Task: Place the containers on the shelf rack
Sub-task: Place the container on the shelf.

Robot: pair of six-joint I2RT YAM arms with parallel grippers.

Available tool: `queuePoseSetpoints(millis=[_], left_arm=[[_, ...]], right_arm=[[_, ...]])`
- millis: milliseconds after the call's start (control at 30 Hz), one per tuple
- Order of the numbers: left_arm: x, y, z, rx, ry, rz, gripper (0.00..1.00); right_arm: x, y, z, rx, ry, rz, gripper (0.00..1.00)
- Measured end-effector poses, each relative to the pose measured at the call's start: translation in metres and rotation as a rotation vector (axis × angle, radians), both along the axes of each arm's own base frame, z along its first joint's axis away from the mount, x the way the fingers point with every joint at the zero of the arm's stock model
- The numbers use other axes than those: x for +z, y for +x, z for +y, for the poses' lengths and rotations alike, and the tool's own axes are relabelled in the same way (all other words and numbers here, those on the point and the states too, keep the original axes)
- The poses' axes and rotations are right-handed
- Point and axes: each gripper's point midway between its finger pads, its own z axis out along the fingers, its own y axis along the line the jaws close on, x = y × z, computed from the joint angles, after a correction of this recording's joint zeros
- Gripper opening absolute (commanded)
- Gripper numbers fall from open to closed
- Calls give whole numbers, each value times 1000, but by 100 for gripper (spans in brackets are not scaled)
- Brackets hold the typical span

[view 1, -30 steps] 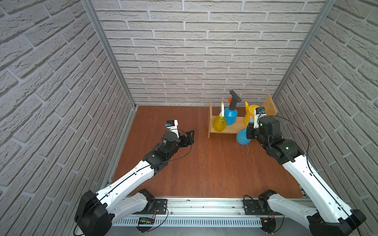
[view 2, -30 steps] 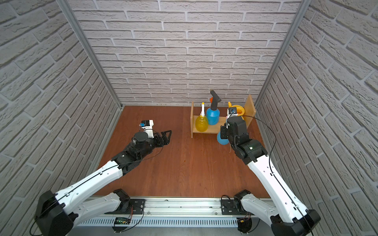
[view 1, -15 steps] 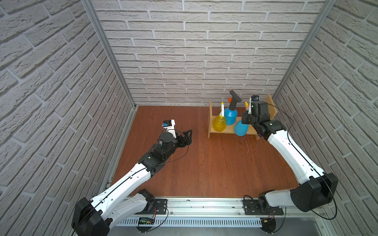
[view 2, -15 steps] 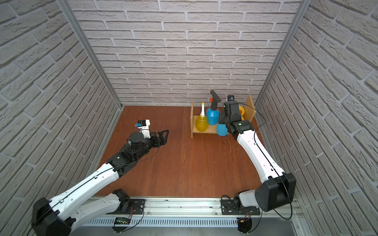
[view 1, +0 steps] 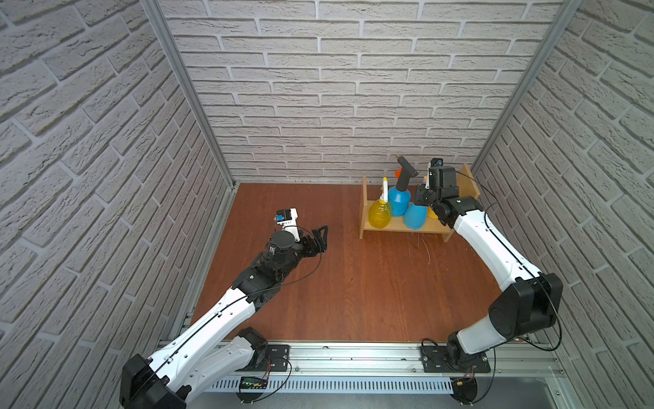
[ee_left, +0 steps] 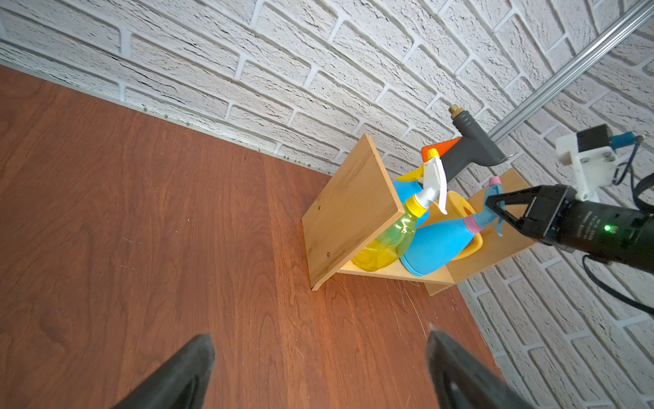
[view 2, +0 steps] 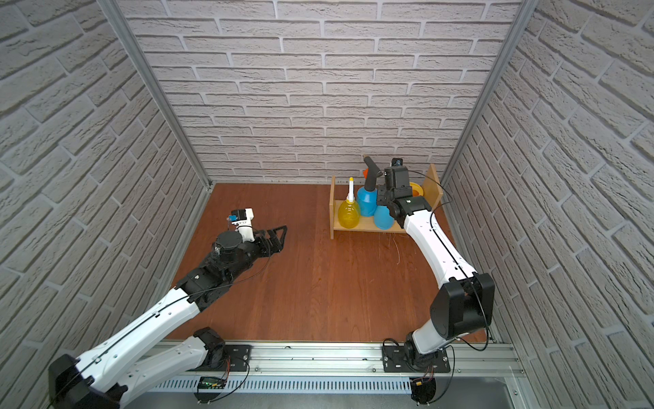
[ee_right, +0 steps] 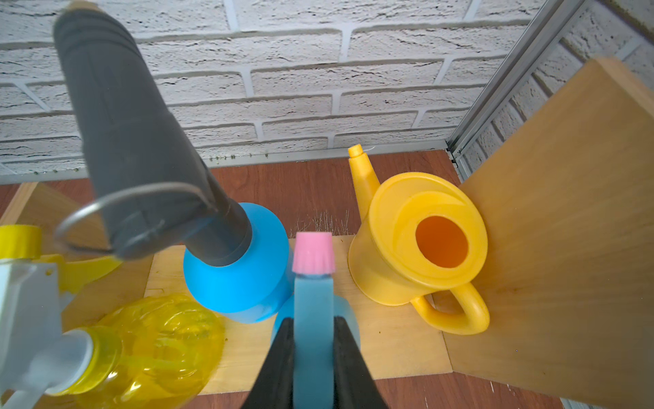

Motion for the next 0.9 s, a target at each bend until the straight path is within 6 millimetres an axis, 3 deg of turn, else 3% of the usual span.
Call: queuePoseSetpoints(millis=[267,633,900], left_arm=[[-1,0,1,4,2,2,98],[-2,1,2,10,4,2,98],[-3,3,0,11,6,3,98]], right_arm=[[-1,8,-2,-8,-1,2,22],[0,7,1,7,9,0,51],[24,-7,-1,16,29,-51,71]])
